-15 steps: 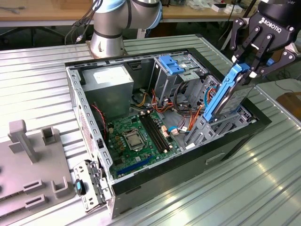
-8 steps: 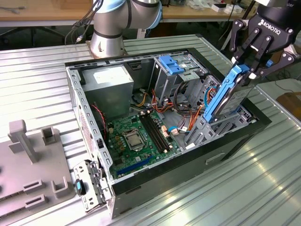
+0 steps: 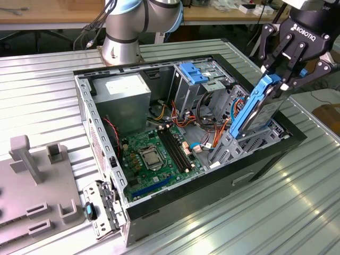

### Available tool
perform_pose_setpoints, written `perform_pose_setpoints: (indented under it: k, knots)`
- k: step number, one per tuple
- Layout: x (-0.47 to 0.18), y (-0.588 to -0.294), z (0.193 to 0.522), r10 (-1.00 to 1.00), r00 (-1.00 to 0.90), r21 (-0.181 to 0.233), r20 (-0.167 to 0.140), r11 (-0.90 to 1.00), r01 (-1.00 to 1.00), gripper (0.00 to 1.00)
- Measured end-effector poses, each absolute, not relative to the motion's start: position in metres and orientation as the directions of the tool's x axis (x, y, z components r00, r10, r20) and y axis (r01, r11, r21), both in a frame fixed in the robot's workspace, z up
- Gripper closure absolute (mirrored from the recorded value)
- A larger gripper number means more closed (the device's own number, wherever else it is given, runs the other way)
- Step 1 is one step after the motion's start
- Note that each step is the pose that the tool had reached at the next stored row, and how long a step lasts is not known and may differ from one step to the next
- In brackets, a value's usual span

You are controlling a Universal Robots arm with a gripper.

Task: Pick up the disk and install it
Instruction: 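Insert the disk into the insertion slot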

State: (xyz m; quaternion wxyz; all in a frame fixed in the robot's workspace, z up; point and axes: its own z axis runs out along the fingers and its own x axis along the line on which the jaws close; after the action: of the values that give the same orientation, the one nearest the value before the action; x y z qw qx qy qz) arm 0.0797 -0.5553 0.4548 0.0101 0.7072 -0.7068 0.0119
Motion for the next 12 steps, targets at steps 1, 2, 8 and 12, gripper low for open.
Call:
perform_pose_setpoints:
  k: [1,2,8,12]
  knots:
    - [0.0798,-0.5553,0.4541,-1.000,0.001,-0.003,0.031,-0.001,-1.000,0.63]
    - [0.0799,-0.5553,0.4538,-1.000,0.001,-0.003,0.031,-0.001,-1.000,0.63]
    - [0.0802,-0.5553,0.4505,-1.000,0.003,-0.002,0.031,-0.003,-1.000,0.63]
    - [0.0803,-0.5553,0.4473,-1.000,0.004,-0.003,0.031,-0.004,-1.000,0.63]
